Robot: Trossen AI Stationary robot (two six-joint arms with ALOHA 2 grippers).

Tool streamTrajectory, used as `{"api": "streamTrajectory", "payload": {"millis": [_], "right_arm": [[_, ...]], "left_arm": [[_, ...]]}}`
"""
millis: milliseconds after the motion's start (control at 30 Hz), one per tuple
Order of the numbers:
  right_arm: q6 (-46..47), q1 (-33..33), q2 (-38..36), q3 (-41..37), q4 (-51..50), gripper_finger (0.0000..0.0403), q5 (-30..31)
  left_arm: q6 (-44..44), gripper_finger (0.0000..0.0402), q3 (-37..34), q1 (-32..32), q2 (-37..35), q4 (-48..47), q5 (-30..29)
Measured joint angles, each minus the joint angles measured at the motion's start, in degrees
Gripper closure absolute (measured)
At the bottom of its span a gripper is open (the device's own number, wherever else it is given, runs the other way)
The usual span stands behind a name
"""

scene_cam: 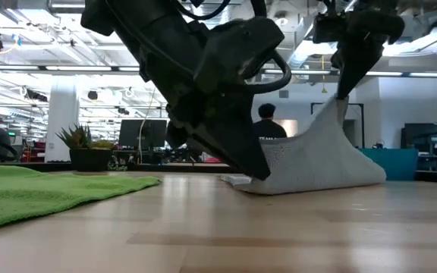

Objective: Fold microfiber towels
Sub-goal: Fold the gray microfiber cloth

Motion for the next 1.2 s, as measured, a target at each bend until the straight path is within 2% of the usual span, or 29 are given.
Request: {"api": "streamTrajectory", "payload": {"millis": [367, 633, 767, 1033, 1200], "right_arm": [[4.79, 7.95, 0.01, 0.00, -8.91, 0.0401, -3.48], [9.88, 14.19, 0.02, 0.00, -10.15, 0.0401, -2.94], [10.01, 13.13, 0.02, -0.02, -9.56, 0.0401, 1.32], [9.57, 7.15, 1.71, -0.09, -9.20, 0.0401, 6.65], [8.24, 3.15, 5.40, -0.09, -7.54, 0.0401, 6.93]], "left_arm": [[-8.55, 0.0401, 0.02, -1.61, -5.10, -8.46, 3.51], [-9.13, 0.0401, 0.02, 0.33, -10.14, -12.20, 3.71], [-9.14, 0.0401, 0.02, 3.08, -10.12, -15.41, 6.04], [-6.76, 0.0401, 0.02, 8.27, -10.43, -19.30, 5.00], [-6.37, 0.0401, 0.00, 11.61, -10.43, -21.70, 4.96]]}}
